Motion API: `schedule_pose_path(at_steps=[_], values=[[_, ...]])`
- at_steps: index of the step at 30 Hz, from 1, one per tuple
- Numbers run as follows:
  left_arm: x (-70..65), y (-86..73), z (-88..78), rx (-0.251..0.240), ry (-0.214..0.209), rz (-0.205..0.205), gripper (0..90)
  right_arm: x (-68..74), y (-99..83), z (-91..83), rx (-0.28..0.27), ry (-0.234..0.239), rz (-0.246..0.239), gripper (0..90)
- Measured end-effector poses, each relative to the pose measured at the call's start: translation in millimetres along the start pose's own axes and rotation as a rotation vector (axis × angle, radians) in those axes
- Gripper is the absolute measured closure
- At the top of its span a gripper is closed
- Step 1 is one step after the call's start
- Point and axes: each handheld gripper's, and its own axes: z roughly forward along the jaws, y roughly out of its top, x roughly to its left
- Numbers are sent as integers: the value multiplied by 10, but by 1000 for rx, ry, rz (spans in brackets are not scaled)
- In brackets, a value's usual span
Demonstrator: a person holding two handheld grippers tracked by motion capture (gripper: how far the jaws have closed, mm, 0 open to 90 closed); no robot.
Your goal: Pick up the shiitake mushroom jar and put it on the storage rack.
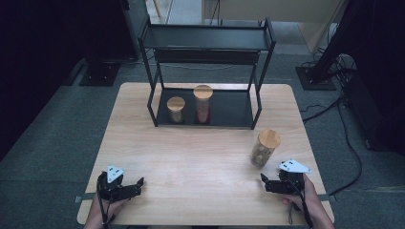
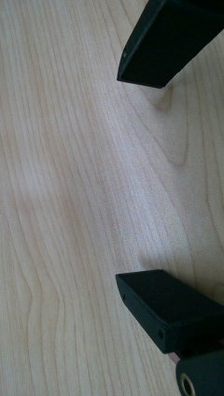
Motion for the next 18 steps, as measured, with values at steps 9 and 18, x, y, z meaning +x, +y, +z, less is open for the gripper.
schedule_pose_path(at_steps=[9,18], values=[[2,0,-1,-1,-1,-1,46,42,107,66,-1,3,-11,69],[1,0,0,-1,-1,0,46,54,215,116,-8,11,-10,69]])
